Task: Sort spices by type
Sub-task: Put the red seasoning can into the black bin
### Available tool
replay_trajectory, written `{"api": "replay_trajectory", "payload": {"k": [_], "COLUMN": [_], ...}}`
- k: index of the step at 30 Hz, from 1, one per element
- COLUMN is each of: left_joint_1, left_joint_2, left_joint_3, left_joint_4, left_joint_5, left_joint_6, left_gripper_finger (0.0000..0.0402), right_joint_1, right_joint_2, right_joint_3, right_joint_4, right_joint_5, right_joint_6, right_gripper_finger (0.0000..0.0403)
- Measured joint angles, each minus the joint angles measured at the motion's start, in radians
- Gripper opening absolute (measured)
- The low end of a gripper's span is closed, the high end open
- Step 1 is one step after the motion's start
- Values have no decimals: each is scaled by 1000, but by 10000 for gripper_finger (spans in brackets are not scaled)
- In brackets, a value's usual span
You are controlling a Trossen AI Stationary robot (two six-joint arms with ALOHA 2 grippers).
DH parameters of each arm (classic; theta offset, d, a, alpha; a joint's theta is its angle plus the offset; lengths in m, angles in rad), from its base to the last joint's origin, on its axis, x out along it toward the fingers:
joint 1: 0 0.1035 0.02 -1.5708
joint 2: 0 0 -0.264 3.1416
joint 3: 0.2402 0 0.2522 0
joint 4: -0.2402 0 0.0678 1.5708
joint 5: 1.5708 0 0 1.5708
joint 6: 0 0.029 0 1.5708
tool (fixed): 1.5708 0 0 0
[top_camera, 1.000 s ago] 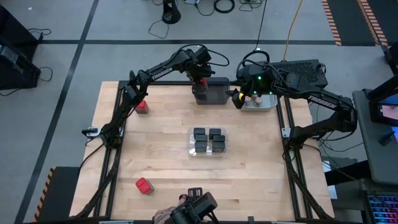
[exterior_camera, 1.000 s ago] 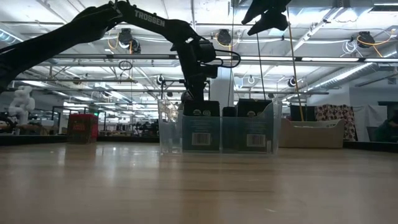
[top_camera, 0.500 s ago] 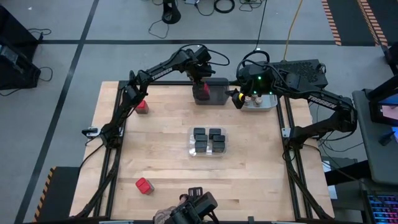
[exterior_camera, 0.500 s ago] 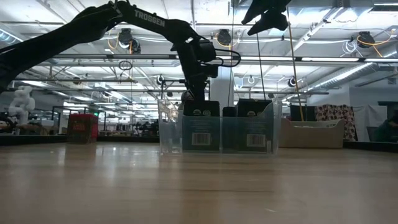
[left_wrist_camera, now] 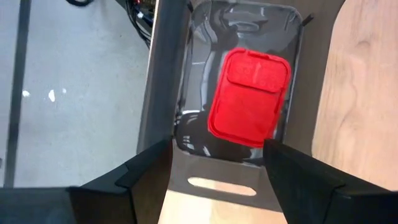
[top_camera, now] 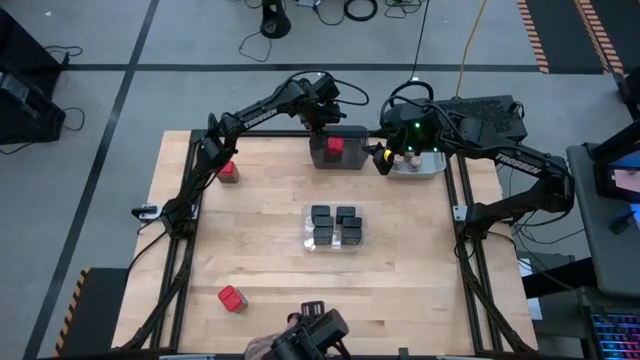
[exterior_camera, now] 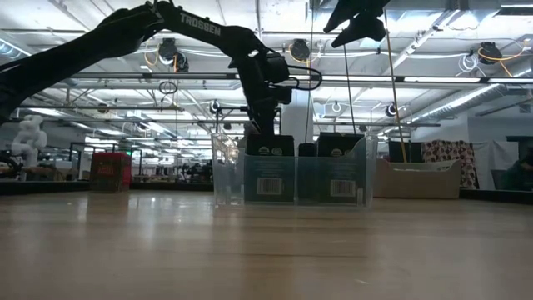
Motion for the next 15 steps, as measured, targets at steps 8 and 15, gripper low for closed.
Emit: {"api": "replay_trajectory", "payload": {"k": [8, 15], "left_joint_1": [2, -14], "left_joint_2": [-28, -10], "left_joint_3": [3, -5], "left_joint_4": [16, 143], "left_joint_5": [1, -11], "left_joint_6": [-27, -69], "left_gripper_finger": [255, 255], "right_joint_1": [0, 0], "right_joint_2": [0, 0], "right_joint_3": [0, 0], "right_joint_4": [0, -7], "right_joint_5": [0, 1], "right_joint_6": [-3, -3], "right_gripper_finger": [235, 235]}}
